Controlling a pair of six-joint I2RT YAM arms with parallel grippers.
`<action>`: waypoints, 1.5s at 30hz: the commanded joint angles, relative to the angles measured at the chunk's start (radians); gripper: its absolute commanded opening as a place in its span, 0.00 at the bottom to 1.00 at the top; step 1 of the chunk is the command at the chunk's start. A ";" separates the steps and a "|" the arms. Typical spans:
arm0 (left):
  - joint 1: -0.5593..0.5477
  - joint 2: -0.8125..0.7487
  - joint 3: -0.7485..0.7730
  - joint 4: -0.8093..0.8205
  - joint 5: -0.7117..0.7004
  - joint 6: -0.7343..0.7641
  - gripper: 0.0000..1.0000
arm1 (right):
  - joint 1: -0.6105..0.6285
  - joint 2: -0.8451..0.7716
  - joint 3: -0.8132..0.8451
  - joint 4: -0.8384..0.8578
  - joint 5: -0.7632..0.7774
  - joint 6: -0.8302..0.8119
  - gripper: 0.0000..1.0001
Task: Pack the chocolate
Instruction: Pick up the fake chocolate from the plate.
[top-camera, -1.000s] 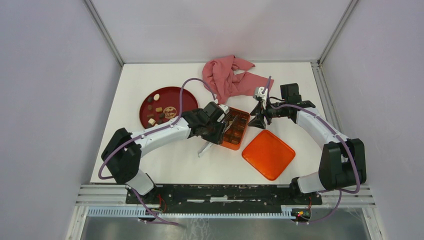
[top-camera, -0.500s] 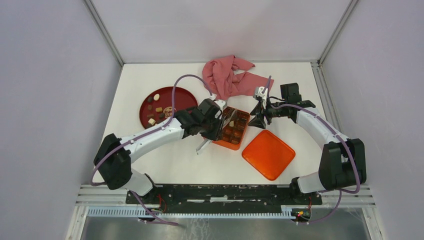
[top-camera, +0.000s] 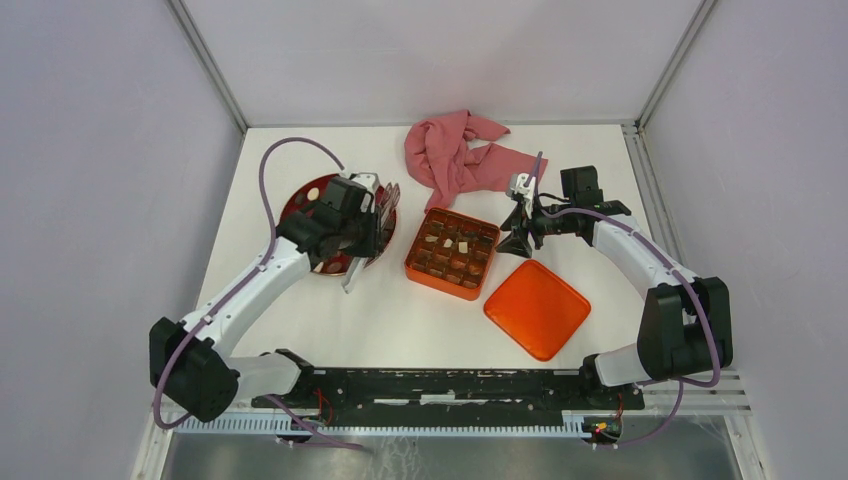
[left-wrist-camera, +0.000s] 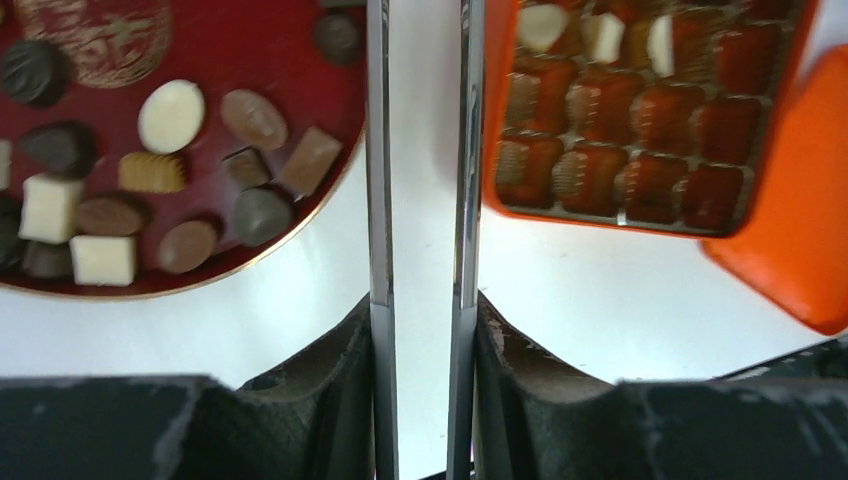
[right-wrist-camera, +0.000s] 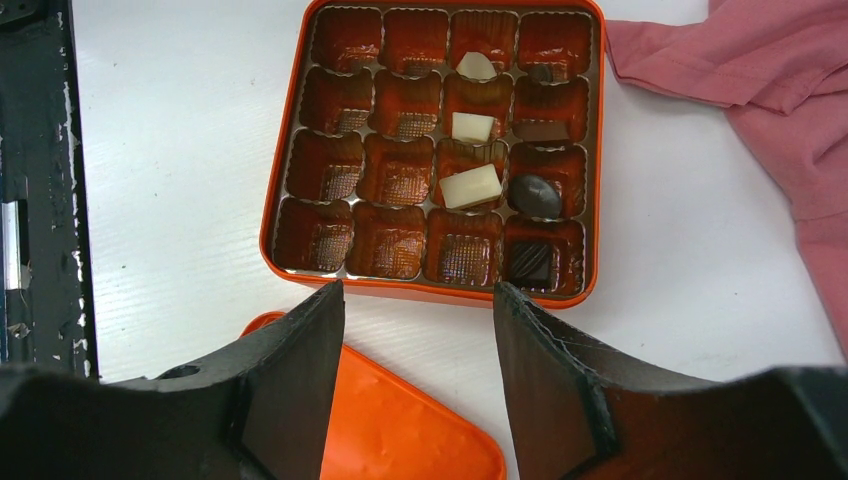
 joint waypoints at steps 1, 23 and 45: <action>0.045 -0.033 -0.037 -0.079 -0.080 0.088 0.39 | -0.003 -0.001 0.036 0.000 -0.029 -0.016 0.62; 0.122 0.052 -0.043 -0.198 -0.079 0.044 0.44 | -0.003 -0.004 0.040 -0.007 -0.028 -0.024 0.62; 0.139 0.123 -0.036 -0.249 -0.114 0.032 0.45 | -0.002 -0.004 0.044 -0.015 -0.031 -0.031 0.63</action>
